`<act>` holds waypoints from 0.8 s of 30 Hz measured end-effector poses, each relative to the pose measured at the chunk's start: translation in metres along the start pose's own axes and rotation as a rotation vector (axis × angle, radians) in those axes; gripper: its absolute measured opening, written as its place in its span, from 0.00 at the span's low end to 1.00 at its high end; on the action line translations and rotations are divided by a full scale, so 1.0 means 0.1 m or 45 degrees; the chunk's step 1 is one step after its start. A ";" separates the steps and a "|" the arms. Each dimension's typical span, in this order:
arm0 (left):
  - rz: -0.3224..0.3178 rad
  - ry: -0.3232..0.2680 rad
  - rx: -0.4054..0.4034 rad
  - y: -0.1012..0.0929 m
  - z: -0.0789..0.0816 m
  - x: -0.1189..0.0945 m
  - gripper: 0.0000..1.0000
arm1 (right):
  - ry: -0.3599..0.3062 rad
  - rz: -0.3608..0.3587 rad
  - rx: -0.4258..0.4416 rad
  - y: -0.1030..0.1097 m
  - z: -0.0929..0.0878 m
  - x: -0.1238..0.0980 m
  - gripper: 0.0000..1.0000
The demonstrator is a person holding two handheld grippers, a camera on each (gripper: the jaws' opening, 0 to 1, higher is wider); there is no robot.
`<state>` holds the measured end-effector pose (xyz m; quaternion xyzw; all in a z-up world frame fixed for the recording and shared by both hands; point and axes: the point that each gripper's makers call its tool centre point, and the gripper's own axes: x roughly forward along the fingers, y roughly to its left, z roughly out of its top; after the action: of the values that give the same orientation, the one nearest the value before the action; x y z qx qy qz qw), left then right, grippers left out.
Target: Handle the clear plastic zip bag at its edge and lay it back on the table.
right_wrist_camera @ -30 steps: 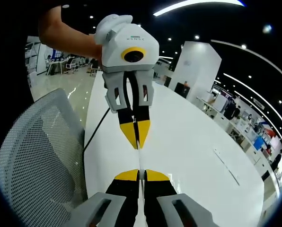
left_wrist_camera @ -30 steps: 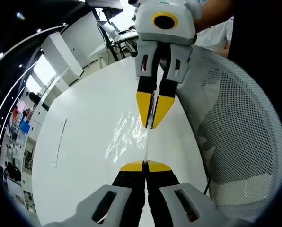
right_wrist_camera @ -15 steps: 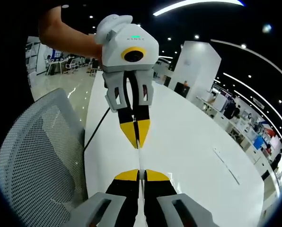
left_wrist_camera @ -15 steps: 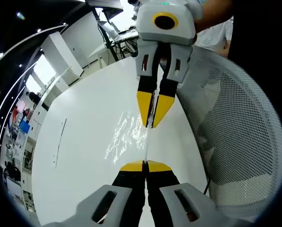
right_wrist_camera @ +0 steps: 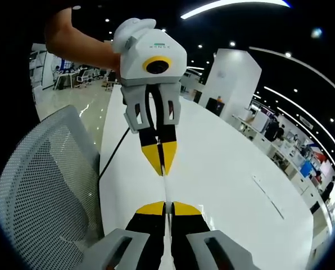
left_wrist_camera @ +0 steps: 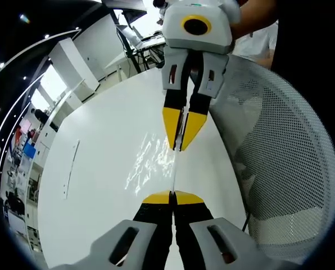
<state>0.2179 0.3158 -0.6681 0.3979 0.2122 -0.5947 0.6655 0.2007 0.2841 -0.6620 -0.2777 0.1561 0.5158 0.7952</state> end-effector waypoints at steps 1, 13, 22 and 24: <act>0.000 0.000 0.000 0.00 0.00 0.00 0.00 | 0.000 0.000 0.000 0.00 0.00 0.00 0.00; 0.001 -0.002 -0.004 0.02 -0.02 0.00 0.00 | -0.002 -0.001 0.000 0.00 0.01 0.00 0.00; 0.003 -0.001 -0.006 0.02 -0.03 -0.01 0.00 | -0.001 -0.002 -0.001 0.00 0.00 0.00 0.00; 0.004 -0.001 -0.006 0.02 -0.03 -0.01 0.00 | -0.001 -0.003 0.000 0.00 0.00 0.00 0.00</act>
<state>0.2199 0.3185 -0.6683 0.3963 0.2127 -0.5934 0.6675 0.2009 0.2842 -0.6617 -0.2778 0.1555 0.5151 0.7958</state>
